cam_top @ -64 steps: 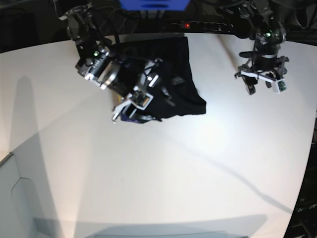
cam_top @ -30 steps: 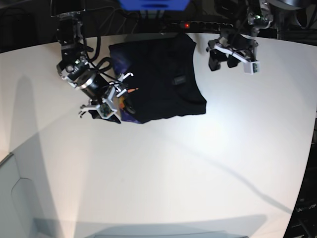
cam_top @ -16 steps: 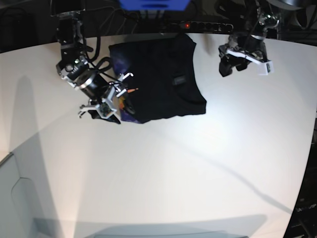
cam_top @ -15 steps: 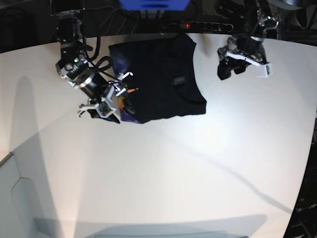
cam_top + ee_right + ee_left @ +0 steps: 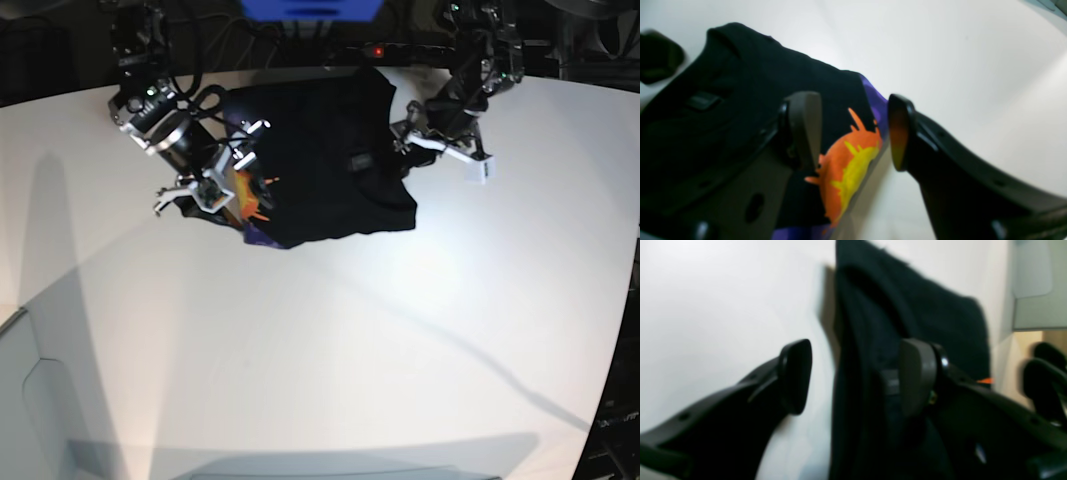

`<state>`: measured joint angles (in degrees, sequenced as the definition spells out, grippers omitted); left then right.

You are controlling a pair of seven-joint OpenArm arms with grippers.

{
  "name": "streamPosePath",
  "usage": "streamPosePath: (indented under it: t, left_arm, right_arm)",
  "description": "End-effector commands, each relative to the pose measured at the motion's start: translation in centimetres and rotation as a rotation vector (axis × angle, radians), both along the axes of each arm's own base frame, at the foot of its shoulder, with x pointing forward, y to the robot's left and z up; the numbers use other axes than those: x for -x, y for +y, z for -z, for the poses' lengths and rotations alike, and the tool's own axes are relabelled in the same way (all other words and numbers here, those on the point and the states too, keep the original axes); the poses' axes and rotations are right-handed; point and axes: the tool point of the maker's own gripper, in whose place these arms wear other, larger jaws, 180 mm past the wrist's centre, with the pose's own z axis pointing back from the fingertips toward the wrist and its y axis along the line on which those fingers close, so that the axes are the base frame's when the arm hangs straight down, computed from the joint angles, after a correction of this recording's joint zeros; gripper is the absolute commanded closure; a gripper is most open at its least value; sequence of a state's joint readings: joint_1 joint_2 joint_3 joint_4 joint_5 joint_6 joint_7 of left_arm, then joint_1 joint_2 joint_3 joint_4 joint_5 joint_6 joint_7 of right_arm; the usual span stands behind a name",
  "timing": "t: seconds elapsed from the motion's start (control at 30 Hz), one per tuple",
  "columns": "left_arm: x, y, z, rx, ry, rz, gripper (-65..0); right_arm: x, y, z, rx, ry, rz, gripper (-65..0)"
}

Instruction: Fold the T-shirt properly

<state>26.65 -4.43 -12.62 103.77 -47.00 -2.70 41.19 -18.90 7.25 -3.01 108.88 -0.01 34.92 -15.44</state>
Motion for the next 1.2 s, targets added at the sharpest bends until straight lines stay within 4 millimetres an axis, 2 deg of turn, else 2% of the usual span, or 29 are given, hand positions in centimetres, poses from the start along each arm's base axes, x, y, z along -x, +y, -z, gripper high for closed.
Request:
streamPosePath:
  t: [0.0,0.1,0.23,0.27,0.33,0.4,0.5,0.53,0.63,0.73,0.83,1.03,1.1,1.17]
  left_arm:
    - [-0.7,-0.9,-0.7,0.027,-0.03,0.014,-39.4]
    - [-0.6,-2.3,0.5,0.049,0.004,0.047,-39.2]
    - [-0.3,-3.1,2.3,0.065,0.051,0.066,-38.5]
    - [-0.2,-3.3,2.8,0.067,0.063,0.072,-36.7]
    - [-0.2,-3.3,3.4,0.063,0.077,0.082,-29.3]
    - [-0.4,-3.7,3.7,0.063,0.082,0.1,-18.3]
    - [-0.9,-4.4,3.5,0.067,0.077,0.118,-2.8]
    - [-1.0,-4.6,3.5,0.069,0.076,0.122,0.0]
    - [-1.4,-4.6,3.3,0.068,0.067,0.123,-1.0]
    - [-1.4,-4.6,3.3,0.068,0.065,0.123,0.0]
    - [-1.3,-4.2,3.6,0.058,0.075,0.124,0.0]
    - [-1.4,-3.8,4.1,0.05,0.086,0.123,0.0]
    - [-1.4,-3.8,4.1,0.05,0.086,0.123,0.0]
    - [-1.5,-3.8,3.9,0.05,0.08,0.124,0.0]
  right_arm:
    - [0.1,0.4,-1.3,-0.034,-0.038,-0.015,-32.3]
    - [1.1,0.6,-1.1,-0.036,-0.02,-0.018,-34.0]
    - [2.4,0.8,-0.7,-0.048,0.004,-0.021,-35.5]
    - [2.5,0.8,-0.6,-0.05,0.008,-0.02,-35.5]
    - [2.4,1.0,-0.6,-0.056,0.012,-0.016,-35.3]
    - [2.3,1.0,-0.4,-0.064,0.018,-0.002,-34.2]
    - [2.0,1.1,-0.4,-0.065,0.017,0.0,-25.8]
    - [2.0,1.1,-0.3,-0.065,0.02,0.001,-21.5]
    - [2.3,0.9,1.4,-0.062,0.067,0.007,-8.0]
    - [2.9,0.5,3.8,-0.055,0.131,0.011,0.0]
    - [3.2,-1.6,5.8,-0.029,0.181,0.054,0.0]
    - [4.0,-4.1,8.1,-0.04,0.225,0.128,0.0]
    - [3.8,-4.2,7.8,-0.069,0.195,0.138,0.0]
    - [3.6,-4.6,6.2,-0.086,0.14,0.152,0.0]
